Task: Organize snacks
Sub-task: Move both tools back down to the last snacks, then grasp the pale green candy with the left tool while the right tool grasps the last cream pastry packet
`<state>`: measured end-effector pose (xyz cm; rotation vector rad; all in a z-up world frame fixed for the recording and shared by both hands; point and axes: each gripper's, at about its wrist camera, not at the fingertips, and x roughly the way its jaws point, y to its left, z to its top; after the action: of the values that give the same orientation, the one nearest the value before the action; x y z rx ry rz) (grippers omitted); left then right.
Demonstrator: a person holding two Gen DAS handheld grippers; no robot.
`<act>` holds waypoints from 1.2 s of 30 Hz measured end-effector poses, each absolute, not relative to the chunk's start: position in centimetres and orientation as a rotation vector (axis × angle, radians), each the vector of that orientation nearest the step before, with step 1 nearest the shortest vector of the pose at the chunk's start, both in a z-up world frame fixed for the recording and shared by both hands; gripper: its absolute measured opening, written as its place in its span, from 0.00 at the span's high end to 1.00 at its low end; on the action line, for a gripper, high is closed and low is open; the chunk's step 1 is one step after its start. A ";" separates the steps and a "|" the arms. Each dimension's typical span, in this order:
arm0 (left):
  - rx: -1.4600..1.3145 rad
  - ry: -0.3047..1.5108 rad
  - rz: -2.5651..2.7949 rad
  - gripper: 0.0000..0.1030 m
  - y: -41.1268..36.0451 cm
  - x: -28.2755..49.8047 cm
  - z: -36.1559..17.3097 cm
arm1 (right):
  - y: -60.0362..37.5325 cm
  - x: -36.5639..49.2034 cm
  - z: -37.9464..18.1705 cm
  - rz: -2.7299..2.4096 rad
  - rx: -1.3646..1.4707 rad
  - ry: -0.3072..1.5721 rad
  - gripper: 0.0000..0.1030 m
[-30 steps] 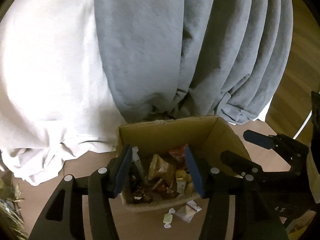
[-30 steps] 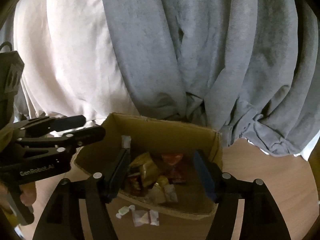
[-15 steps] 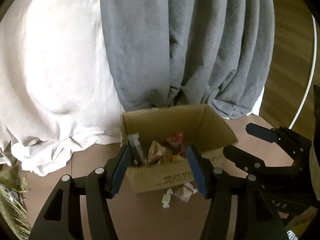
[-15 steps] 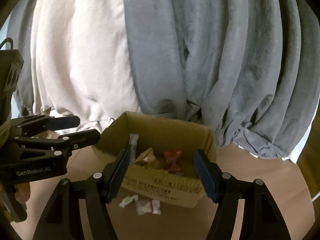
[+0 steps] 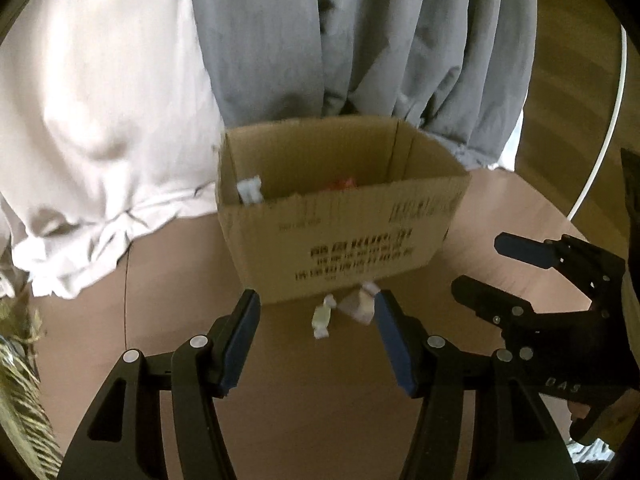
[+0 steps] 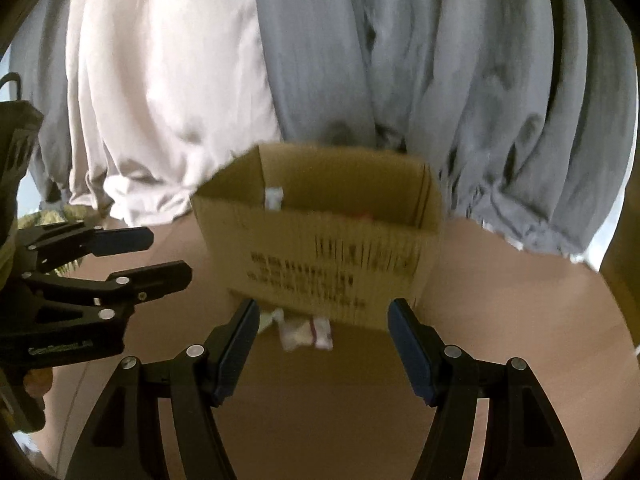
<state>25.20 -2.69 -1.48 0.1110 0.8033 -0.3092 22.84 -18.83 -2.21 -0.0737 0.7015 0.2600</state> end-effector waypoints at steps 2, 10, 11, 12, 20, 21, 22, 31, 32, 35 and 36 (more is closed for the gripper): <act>0.121 0.814 -0.302 0.43 -2.7 25.1 -2.3 | -19.2 22.8 -3.2 0.252 -0.058 0.730 0.34; 0.120 0.860 -0.318 0.43 -2.6 25.9 -5.7 | -20.3 23.3 -7.1 0.200 0.006 0.840 0.34; 0.111 0.870 -0.327 0.43 -2.6 26.3 -6.2 | -20.3 23.5 -7.4 0.198 0.012 0.848 0.34; 0.107 0.880 -0.331 0.44 -2.7 26.7 -6.6 | -20.3 23.7 -7.8 0.196 0.016 0.858 0.34; 0.115 0.918 -0.388 0.59 -3.8 29.7 -9.9 | -19.8 24.8 -9.6 0.189 0.014 0.901 0.35; 0.119 0.924 -0.392 0.59 -3.9 30.1 -10.4 | -19.8 24.9 -9.7 0.188 0.012 0.905 0.35; 0.123 0.928 -0.392 0.60 -4.1 30.3 -10.6 | -19.8 25.0 -9.9 0.186 0.014 0.909 0.35; 0.140 0.958 -0.414 0.71 -5.2 32.0 -12.7 | -20.1 26.3 -10.9 0.177 0.053 0.933 0.35; 0.142 0.960 -0.414 0.72 -5.3 32.1 -12.8 | -20.0 26.4 -10.9 0.178 0.055 0.934 0.35; 0.137 0.966 -0.414 0.79 -5.5 32.3 -13.1 | -19.9 26.5 -11.0 0.179 0.058 0.936 0.35; 0.132 0.970 -0.418 0.81 -5.5 32.4 -13.2 | -19.9 26.6 -11.0 0.181 0.060 0.936 0.35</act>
<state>32.39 -5.53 -13.18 0.1320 0.9698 -0.4185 26.64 -19.94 -11.02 0.0595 0.9359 0.1807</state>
